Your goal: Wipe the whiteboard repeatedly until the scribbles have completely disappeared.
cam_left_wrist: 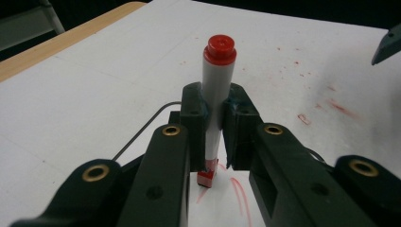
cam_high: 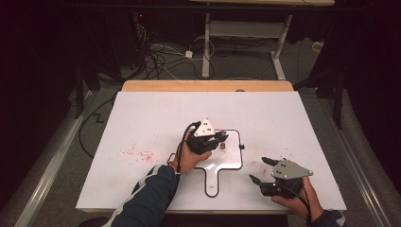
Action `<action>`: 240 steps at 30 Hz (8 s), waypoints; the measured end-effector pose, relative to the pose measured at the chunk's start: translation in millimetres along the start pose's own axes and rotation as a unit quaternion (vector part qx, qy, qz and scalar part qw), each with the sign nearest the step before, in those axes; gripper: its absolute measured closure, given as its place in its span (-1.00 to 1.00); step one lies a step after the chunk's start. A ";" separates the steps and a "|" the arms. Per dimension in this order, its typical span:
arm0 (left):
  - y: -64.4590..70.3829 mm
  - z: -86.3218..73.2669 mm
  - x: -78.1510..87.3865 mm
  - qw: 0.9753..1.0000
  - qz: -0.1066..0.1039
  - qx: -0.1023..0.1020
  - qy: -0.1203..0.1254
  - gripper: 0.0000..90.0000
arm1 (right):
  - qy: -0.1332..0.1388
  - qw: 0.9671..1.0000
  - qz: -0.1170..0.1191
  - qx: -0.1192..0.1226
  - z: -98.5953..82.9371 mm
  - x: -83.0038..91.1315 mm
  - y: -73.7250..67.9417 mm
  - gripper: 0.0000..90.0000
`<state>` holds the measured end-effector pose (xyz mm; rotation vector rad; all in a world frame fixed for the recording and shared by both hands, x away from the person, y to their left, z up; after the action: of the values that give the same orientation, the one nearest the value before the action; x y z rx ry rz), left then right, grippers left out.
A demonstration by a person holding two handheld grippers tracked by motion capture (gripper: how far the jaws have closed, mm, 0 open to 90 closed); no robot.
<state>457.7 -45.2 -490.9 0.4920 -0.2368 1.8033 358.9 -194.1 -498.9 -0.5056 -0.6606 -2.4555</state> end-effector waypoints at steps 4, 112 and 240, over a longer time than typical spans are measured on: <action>14.0 0.2 -1.8 1.000 -0.028 -0.009 -0.009 0.75 | 0.000 1.000 -0.001 -0.002 -0.1 0.5 1.0 -0.33; 32.0 -6.3 7.1 0.999 -0.040 -0.023 -0.023 0.75 | -0.005 1.000 0.004 0.004 -1.8 0.1 -3.0 -0.34; 28.9 -129.5 184.1 0.977 0.182 0.020 -0.112 -0.50 | -0.135 0.966 0.019 -0.221 2.4 -107.8 17.0 0.54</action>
<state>363.0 158.7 -521.3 0.7184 -0.4716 2.1114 453.7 -161.9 -542.3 -1.0295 -0.1898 -2.5218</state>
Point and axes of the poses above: each handheld gripper's, and its own axes: x roughly backward along the jaws, z roughly out of its top, y roughly to its right, the point moved 10 cm from there along -x, roughly forward along the jaws, and after that the axes turned 12 degrees about -z, right-handed, at the moved point
